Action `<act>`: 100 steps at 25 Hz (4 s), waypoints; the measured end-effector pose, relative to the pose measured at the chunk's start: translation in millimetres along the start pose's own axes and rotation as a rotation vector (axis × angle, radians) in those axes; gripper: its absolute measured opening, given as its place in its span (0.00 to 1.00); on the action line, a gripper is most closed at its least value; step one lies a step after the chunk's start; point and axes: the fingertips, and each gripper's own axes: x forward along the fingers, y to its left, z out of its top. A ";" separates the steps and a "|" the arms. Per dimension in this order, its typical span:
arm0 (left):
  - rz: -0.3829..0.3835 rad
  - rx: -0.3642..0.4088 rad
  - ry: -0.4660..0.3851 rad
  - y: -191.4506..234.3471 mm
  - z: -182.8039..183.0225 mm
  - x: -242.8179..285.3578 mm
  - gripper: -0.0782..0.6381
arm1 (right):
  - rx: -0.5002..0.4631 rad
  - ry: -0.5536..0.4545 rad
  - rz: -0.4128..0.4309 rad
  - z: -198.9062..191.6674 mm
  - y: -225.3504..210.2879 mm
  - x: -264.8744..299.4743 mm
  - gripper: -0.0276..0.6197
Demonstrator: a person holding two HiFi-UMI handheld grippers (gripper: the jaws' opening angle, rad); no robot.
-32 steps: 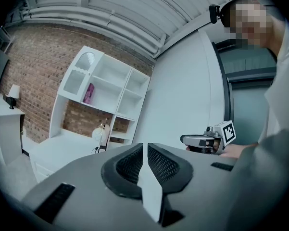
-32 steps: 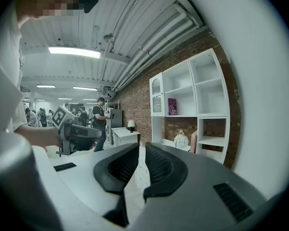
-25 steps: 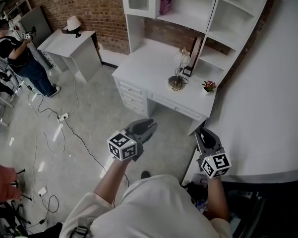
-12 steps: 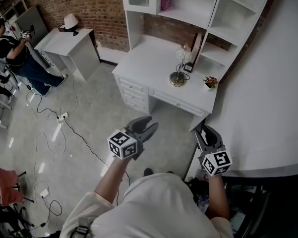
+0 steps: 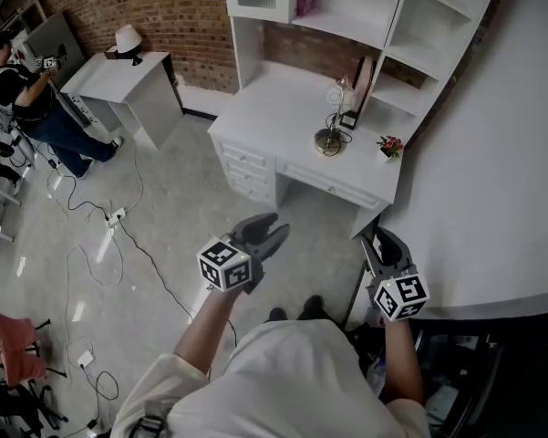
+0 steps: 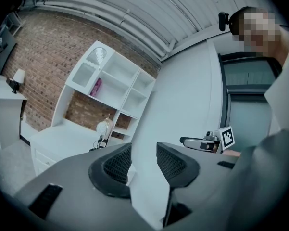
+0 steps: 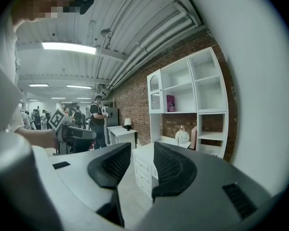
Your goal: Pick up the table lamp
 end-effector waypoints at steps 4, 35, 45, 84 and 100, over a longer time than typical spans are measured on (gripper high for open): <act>0.002 -0.005 -0.003 6.8 1.0 5.8 0.34 | 0.007 0.009 0.008 -4.4 -3.6 8.0 0.30; 0.045 -0.028 0.076 114.0 29.6 247.7 0.34 | 0.025 0.018 0.163 3.0 -220.4 194.6 0.29; 0.087 -0.053 0.090 144.8 30.9 281.3 0.34 | 0.071 0.037 0.203 -5.3 -251.2 231.6 0.29; -0.101 -0.121 0.230 361.7 39.4 396.1 0.34 | 0.179 0.213 0.137 -27.0 -312.9 483.4 0.32; 0.069 -0.239 0.203 394.5 -1.2 433.3 0.34 | 0.280 0.300 0.376 -44.8 -325.9 547.4 0.36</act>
